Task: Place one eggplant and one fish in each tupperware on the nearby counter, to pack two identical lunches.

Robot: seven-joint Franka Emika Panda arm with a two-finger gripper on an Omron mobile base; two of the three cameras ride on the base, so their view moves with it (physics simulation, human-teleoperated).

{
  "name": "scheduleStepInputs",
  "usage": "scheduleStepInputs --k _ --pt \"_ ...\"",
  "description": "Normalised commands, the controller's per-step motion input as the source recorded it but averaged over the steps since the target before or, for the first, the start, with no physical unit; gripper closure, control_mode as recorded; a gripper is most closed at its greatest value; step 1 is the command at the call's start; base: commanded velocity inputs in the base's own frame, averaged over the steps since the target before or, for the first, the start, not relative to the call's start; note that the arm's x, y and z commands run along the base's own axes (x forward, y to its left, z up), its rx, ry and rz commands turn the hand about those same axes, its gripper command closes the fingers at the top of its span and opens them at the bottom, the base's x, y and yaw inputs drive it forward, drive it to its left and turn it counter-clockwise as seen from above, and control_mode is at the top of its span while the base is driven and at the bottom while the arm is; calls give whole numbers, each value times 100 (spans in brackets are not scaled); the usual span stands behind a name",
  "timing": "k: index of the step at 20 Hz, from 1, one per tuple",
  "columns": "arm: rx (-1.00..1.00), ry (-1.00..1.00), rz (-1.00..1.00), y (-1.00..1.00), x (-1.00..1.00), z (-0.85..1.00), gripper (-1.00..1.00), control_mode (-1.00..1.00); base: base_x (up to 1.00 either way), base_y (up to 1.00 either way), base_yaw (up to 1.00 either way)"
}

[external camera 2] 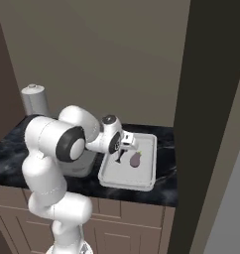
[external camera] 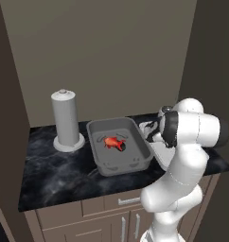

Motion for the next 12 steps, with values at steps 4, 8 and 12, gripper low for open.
scheduleStepInputs --k 4,8,12 --pt "0 7 3 -29 55 -39 100 -100 0 0 0" --pt "0 5 1 -34 42 -42 100 -100 0 0 0" --pt "0 1 0 -13 7 -15 -100 -100 0 0 0"
